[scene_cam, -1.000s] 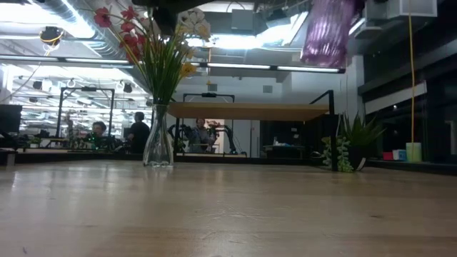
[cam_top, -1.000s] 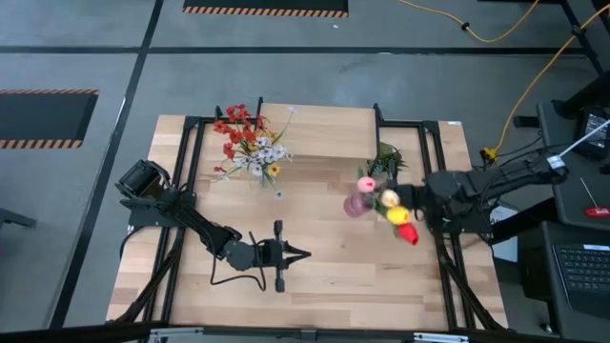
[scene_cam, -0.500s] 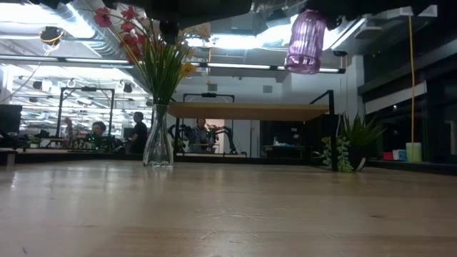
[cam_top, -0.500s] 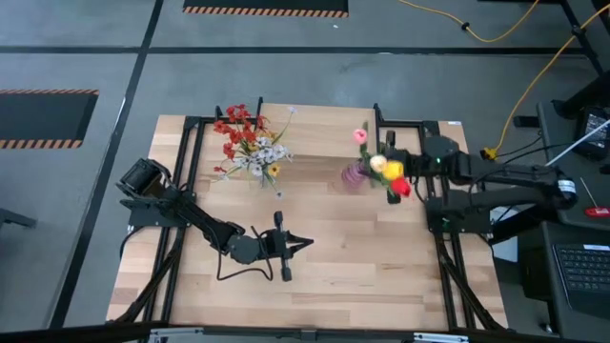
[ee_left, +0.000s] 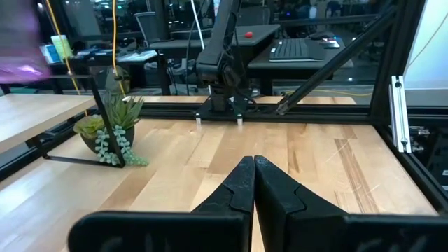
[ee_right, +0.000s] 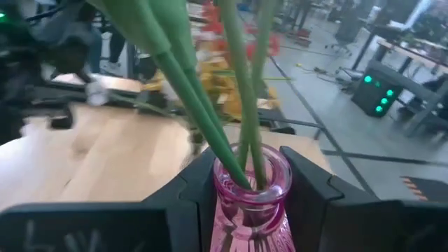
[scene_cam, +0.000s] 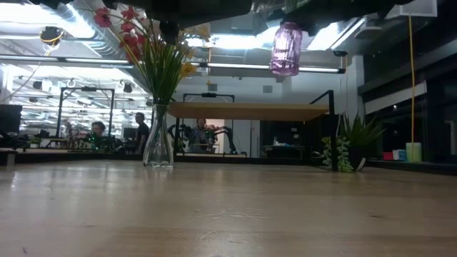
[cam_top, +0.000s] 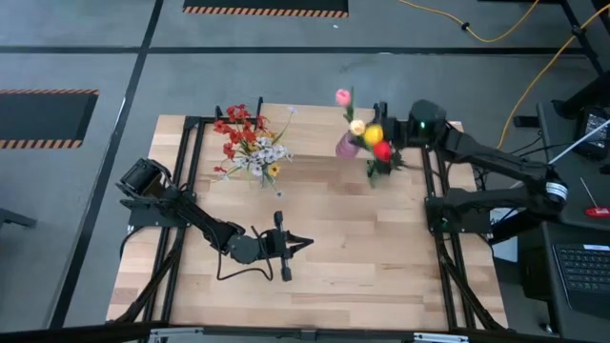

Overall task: Pick and place flowers into a vace then onto a shelf
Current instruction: Put the purple vase with flowers on the shelf

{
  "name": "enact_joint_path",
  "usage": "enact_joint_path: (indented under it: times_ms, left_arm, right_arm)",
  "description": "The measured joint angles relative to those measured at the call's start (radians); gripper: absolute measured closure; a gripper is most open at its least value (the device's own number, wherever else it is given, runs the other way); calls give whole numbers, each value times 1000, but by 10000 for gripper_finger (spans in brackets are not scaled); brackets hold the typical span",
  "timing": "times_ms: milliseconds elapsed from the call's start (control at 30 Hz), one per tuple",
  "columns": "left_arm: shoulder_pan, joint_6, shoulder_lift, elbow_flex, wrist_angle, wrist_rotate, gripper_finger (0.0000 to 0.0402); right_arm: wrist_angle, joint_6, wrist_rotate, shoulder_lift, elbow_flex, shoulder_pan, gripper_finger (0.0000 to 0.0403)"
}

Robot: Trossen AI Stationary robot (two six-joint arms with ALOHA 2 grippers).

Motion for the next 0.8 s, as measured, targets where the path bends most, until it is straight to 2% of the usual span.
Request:
enact_joint_path:
  times_ms: [133, 200, 400, 800]
  left_arm:
    - [0, 0, 0, 0, 0, 0, 399]
    - [0, 0, 0, 0, 0, 0, 400]
    - [0, 0, 0, 0, 0, 0, 396]
    - [-1, 0, 0, 0, 0, -8, 398]
  right_arm:
    - [-2, 23, -105, 63, 51, -96, 281]
    - [-4, 48, -124, 96, 73, -136, 281]
    - [-4, 60, -150, 176, 118, -226, 281]
    - [45, 64, -172, 265, 124, -287, 281]
